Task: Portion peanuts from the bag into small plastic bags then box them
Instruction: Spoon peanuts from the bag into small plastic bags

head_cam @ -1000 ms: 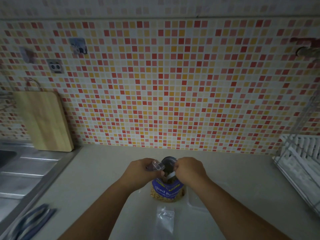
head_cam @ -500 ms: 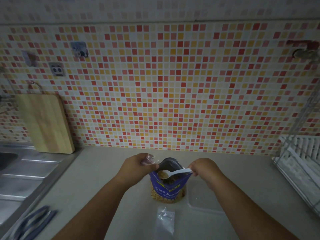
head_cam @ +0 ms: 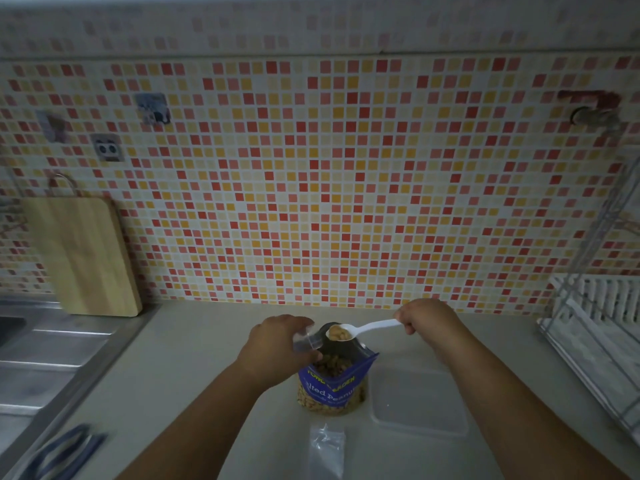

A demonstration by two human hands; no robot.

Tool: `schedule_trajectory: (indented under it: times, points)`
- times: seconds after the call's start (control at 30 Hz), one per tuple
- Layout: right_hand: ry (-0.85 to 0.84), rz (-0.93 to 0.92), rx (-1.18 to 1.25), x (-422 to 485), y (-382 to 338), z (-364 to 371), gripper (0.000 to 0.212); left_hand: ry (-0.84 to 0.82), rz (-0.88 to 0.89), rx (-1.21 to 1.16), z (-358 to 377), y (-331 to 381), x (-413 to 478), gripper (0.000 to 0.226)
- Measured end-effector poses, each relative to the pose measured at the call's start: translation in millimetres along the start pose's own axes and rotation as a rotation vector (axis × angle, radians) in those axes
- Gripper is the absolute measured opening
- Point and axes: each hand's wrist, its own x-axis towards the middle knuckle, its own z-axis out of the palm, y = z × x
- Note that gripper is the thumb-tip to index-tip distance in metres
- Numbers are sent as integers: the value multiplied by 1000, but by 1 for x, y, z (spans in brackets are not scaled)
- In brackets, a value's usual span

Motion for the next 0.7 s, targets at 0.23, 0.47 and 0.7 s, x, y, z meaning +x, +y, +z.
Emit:
schedule_trajectory:
  times: [0.23,0.47,0.7]
  points:
    - [82,-145,-13,-19,-10,-10,20,-1,28,55,8,11,7,48]
    - [445,-774,112,-67,-20,-7,23,55,-65,-155,16,24,11,42]
    - [1063,-915,-36,-88,-9,-29,15,148,-242,-504,4,8,6,33]
